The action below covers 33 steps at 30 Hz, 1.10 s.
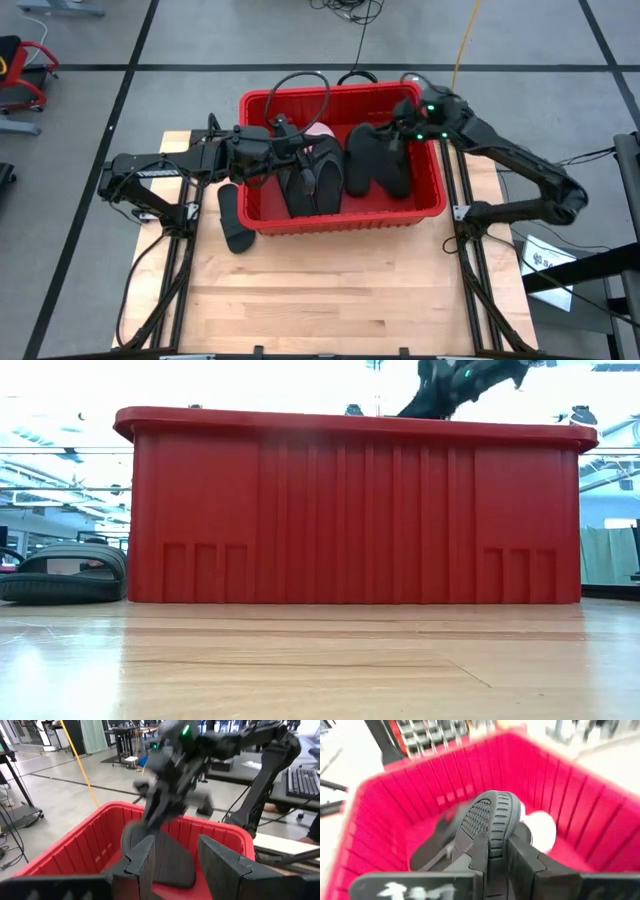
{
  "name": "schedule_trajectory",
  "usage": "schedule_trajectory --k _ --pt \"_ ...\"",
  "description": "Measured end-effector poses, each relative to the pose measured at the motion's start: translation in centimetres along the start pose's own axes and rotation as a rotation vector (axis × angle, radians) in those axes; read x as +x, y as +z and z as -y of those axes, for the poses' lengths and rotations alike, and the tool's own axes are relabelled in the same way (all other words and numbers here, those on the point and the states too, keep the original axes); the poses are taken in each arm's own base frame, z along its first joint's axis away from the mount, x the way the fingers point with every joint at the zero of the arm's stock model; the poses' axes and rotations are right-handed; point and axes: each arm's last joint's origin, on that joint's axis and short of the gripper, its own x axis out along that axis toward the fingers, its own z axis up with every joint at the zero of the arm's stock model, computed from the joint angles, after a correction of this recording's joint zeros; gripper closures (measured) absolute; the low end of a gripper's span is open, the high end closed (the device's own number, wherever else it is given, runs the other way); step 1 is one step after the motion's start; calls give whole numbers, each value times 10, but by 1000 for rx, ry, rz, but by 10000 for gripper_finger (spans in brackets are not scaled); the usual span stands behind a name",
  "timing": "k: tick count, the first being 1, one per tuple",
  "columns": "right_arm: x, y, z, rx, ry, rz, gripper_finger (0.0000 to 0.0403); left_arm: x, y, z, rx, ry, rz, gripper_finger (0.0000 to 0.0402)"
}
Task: Pick and place slides into bin
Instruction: Put the black slide into the red bin
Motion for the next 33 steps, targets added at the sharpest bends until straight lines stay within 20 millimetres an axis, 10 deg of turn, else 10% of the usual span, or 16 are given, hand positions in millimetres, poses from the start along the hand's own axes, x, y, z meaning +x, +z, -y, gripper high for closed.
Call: schedule_trajectory --k 13,33 --pt "-59 45 -35 -250 151 467 365 8 -9 2 24 2 -42 252" --pt "-42 58 -45 -327 304 583 366 41 -12 12 63 -3 88 252"
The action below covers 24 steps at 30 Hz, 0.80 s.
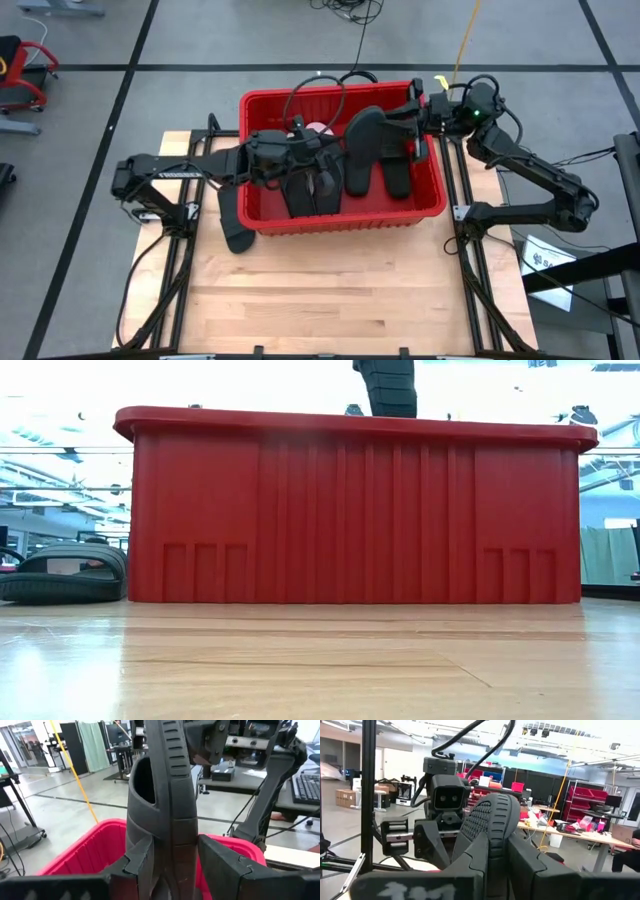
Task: Pick and place slides into bin
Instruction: Put the black slide into the red bin
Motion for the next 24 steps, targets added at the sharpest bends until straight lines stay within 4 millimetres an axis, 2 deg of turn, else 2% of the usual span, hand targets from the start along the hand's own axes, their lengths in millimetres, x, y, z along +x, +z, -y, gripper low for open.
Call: schedule_trajectory --k 13,24 --pt "1 0 1 -24 -5 7 367 5 -4 3 -9 -9 -5 252" --pt "1 1 1 -30 -8 9 368 5 -1 3 -137 4 29 252"
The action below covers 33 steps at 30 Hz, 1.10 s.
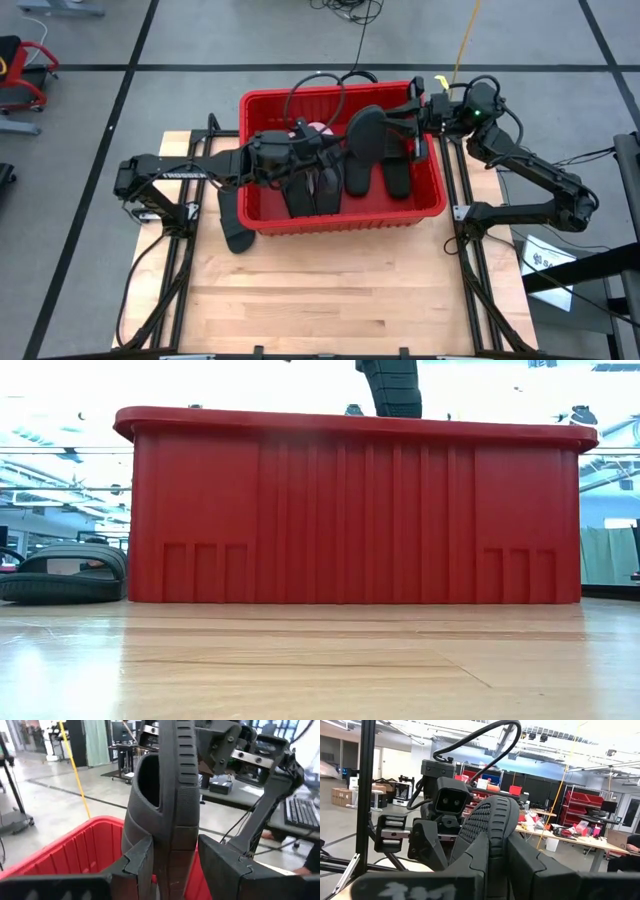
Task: Pick and place slides into bin
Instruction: Put the black slide into the red bin
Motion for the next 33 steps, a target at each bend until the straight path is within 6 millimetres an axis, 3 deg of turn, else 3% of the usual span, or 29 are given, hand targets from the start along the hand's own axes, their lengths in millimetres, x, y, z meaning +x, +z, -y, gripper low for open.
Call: schedule_trajectory --k 28,33 --pt "0 -1 1 4 -22 -7 368 0 -2 -2 93 65 -23 252" --pt "0 -1 1 4 -23 -7 369 0 -3 -3 192 98 -31 252"
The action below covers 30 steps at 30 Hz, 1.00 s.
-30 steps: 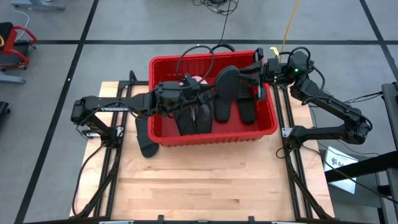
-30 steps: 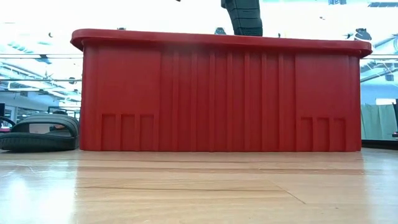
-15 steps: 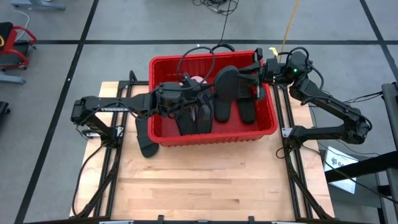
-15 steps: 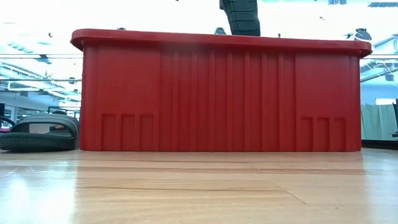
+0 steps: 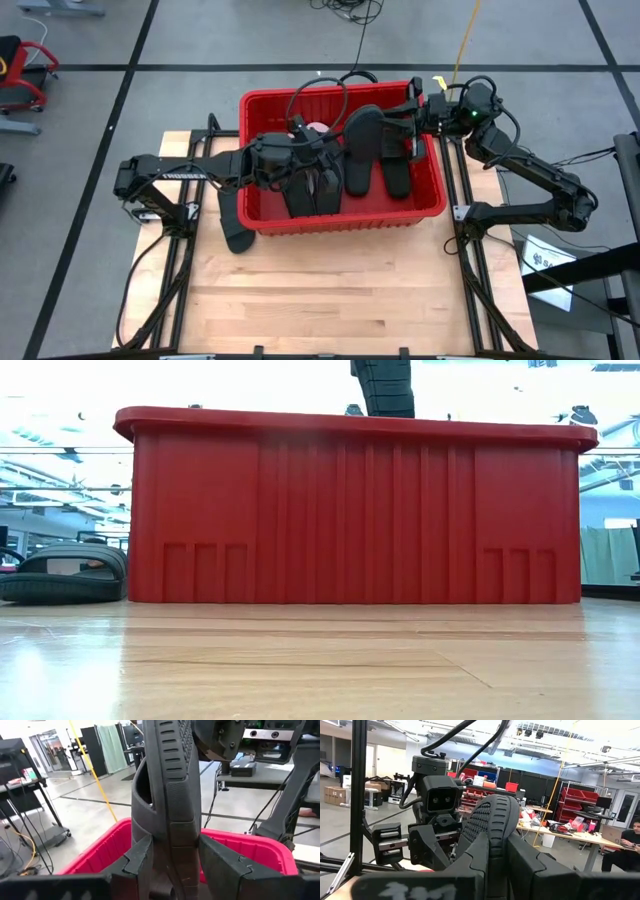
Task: Pick and place slides into bin
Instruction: Put the black slide into the red bin
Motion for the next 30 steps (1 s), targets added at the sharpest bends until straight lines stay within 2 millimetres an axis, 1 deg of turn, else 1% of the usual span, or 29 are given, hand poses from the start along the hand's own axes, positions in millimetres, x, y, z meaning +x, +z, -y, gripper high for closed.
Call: schedule_trajectory --k 4,9,12,16,24,27,30 --pt "0 0 0 0 -1 0 369 0 0 0 7 -1 1 253" --pt "0 0 0 -1 -3 1 369 0 0 0 -2 -1 2 279" --pt "0 0 0 -1 -4 1 369 0 0 0 -29 0 3 283" --pt "0 0 0 -1 -4 2 370 0 1 0 -13 0 7 263" --pt "0 0 0 -6 2 2 370 0 1 0 -95 -22 15 200" --pt "0 1 0 -9 3 4 370 0 2 1 -97 -76 19 190" --pt "0 1 0 -17 4 7 370 2 0 2 -100 -63 12 188"
